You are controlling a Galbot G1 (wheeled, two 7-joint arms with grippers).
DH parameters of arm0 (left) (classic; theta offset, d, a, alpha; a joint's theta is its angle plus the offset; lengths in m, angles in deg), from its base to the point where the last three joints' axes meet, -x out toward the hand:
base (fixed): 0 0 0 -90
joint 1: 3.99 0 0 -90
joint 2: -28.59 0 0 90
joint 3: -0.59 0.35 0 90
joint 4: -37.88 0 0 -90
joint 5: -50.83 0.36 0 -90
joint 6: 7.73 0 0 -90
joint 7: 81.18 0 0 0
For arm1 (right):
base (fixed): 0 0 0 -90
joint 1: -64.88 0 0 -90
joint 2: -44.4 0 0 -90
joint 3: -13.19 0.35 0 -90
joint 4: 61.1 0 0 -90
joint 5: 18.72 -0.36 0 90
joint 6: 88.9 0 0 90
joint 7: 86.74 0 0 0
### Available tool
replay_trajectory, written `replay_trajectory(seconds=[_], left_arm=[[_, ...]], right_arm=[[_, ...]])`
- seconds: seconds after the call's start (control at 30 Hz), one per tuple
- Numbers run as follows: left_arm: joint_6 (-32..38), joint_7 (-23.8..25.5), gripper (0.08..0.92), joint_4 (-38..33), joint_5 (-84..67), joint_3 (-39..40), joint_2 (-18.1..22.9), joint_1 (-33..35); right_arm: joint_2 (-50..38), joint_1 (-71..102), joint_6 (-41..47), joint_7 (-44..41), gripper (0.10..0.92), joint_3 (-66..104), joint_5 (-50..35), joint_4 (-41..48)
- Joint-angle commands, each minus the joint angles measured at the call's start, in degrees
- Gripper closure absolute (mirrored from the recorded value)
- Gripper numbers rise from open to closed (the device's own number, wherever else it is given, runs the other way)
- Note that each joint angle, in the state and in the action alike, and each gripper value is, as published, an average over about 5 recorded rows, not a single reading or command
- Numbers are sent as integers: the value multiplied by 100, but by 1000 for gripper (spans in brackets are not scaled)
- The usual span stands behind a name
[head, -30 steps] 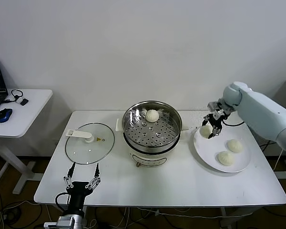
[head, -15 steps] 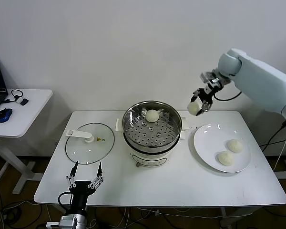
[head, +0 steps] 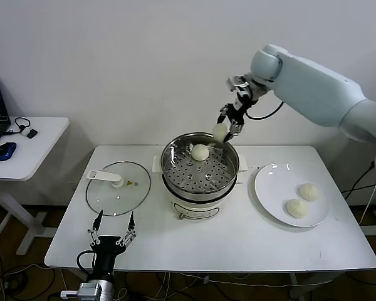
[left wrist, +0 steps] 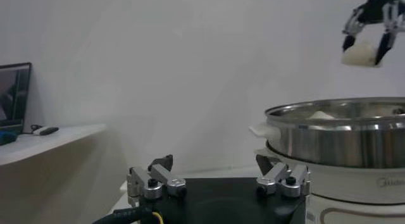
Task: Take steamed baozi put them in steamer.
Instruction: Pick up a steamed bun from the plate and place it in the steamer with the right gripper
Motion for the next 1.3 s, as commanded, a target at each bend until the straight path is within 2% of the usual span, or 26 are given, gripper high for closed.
replay_trajectory(seconds=[0.03, 0.73, 1.3], left_arm=[[3, -4, 177, 15, -9, -15, -21, 9], [56, -9, 177, 83, -15, -18, -13, 50], [56, -11, 177, 119, -5, -8, -11, 38]], right_arm=[[960, 501, 317, 81, 338, -35, -57, 297], [1657, 1075, 115, 123, 338, 331, 589, 1240], [1665, 1219, 64, 132, 336, 420, 775, 1265]])
